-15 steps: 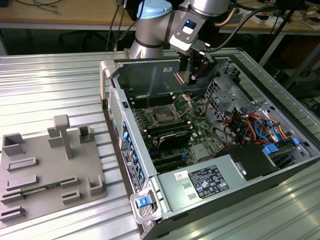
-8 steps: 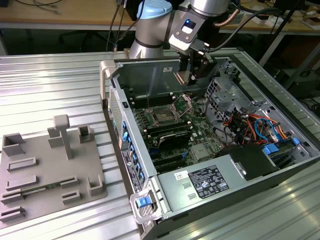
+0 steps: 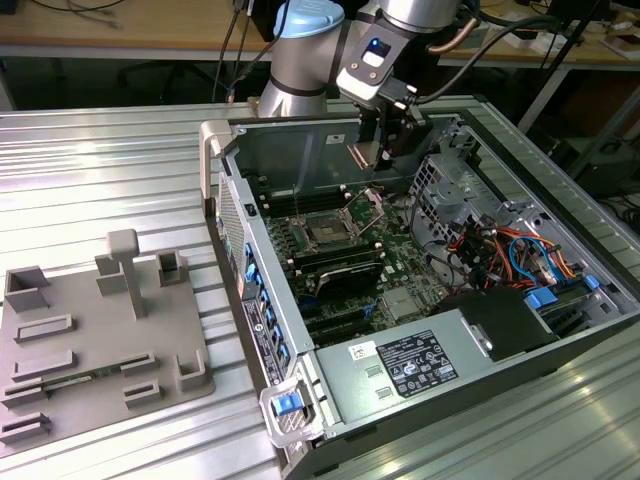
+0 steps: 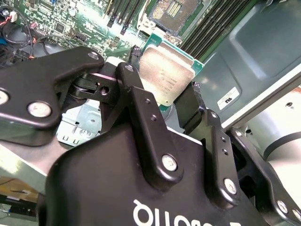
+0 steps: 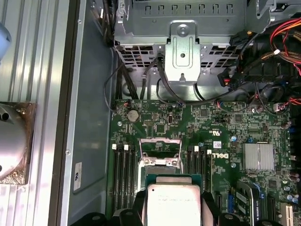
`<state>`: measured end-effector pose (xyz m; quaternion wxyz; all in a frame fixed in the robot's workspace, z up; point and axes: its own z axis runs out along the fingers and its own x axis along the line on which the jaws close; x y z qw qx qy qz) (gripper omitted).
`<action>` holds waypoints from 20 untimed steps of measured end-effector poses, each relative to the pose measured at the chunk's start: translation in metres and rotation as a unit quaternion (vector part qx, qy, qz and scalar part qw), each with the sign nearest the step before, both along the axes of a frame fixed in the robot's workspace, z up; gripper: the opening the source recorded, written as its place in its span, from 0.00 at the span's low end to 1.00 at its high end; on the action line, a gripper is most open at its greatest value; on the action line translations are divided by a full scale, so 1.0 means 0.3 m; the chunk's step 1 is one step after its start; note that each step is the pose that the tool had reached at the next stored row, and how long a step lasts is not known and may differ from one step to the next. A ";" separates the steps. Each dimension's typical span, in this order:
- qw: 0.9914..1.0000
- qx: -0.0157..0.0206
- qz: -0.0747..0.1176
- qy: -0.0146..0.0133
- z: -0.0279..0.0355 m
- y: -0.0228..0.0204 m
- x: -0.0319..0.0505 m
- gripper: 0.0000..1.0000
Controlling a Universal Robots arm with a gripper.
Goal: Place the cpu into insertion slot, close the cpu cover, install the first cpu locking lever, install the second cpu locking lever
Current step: 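Place the cpu into insertion slot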
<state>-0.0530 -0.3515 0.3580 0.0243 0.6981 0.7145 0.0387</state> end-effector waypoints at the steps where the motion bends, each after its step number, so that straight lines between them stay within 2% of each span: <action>1: 1.000 0.000 -0.002 0.000 0.000 0.000 0.000 0.55; 5: 1.000 0.000 -0.009 0.000 0.000 0.000 -0.002 0.55; 7: 1.000 0.000 -0.028 0.000 -0.005 0.000 -0.005 0.55; 8: 1.000 0.001 -0.029 0.003 -0.016 0.000 -0.020 0.55; 9: 0.999 0.002 -0.031 0.023 -0.022 0.000 -0.021 0.55; 10: 0.999 0.002 -0.031 0.026 -0.023 0.000 -0.021 0.55; 20: 0.999 0.002 -0.031 0.026 -0.028 0.000 -0.021 0.55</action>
